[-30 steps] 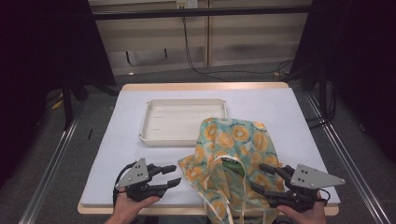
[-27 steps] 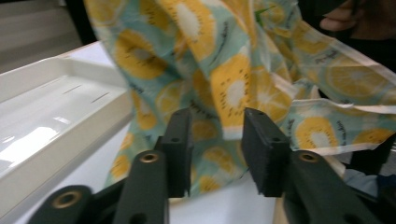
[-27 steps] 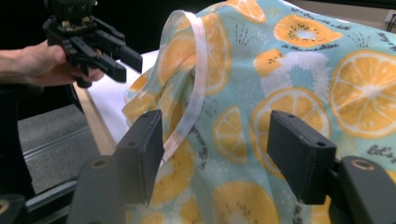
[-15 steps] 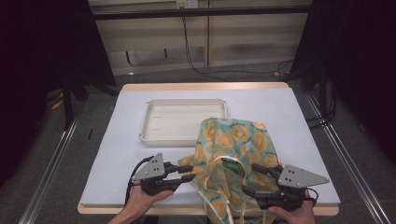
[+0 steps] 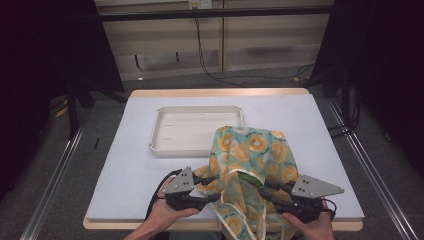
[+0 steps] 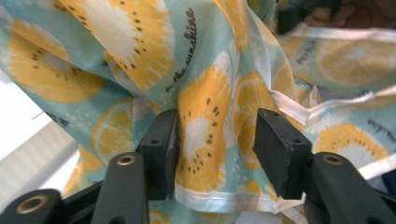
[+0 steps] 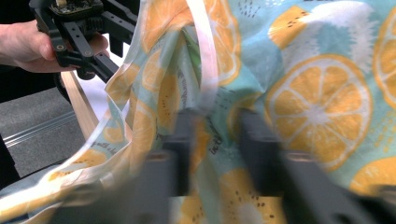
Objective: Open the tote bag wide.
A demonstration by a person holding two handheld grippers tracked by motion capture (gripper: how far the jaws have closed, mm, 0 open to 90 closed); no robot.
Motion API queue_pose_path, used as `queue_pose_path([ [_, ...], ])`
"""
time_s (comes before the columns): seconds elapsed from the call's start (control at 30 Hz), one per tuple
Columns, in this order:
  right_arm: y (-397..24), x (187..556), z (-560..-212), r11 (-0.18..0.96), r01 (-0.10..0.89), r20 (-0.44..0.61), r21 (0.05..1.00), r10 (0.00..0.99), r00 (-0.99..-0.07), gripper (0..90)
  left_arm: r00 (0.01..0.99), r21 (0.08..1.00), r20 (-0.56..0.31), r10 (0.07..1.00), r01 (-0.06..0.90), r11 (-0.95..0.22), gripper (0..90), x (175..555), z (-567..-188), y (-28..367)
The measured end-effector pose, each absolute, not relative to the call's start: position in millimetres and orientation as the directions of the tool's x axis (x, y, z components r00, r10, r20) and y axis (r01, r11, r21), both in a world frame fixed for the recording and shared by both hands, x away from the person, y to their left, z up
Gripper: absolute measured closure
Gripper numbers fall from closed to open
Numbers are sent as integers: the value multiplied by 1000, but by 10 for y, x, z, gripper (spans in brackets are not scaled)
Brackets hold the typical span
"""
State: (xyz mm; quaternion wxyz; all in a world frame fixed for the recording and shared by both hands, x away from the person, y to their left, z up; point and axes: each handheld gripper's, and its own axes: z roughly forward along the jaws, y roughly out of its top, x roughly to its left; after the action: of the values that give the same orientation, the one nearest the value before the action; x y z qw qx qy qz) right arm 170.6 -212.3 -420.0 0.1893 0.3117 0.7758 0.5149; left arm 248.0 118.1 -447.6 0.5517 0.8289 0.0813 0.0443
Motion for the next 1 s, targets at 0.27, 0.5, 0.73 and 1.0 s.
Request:
queue_pose_path([
  [0.27, -2260, 1650, -4047, 208, 265, 53, 941, 685, -727, 900, 985, 928, -68, 159, 121, -352, 768, 2460, -4353, 1282],
  [0.5, -2383, 1628, -3767, 165, 208, 35, 964, 699, -714, 900, 985, 943, -83, 149, 126, -308, 894, 2493, -4141, 1394],
  [0.73, -2484, 1837, -3443, 152, 147, -5, 977, 713, -701, 900, 982, 961, -73, 177, 117, -252, 899, 2618, -3832, 1509],
  [1.0, -2572, 2258, -3433, 114, 153, 14, 982, 757, -654, 900, 973, 966, -92, 213, 139, -218, 900, 2875, -3775, 1514],
])
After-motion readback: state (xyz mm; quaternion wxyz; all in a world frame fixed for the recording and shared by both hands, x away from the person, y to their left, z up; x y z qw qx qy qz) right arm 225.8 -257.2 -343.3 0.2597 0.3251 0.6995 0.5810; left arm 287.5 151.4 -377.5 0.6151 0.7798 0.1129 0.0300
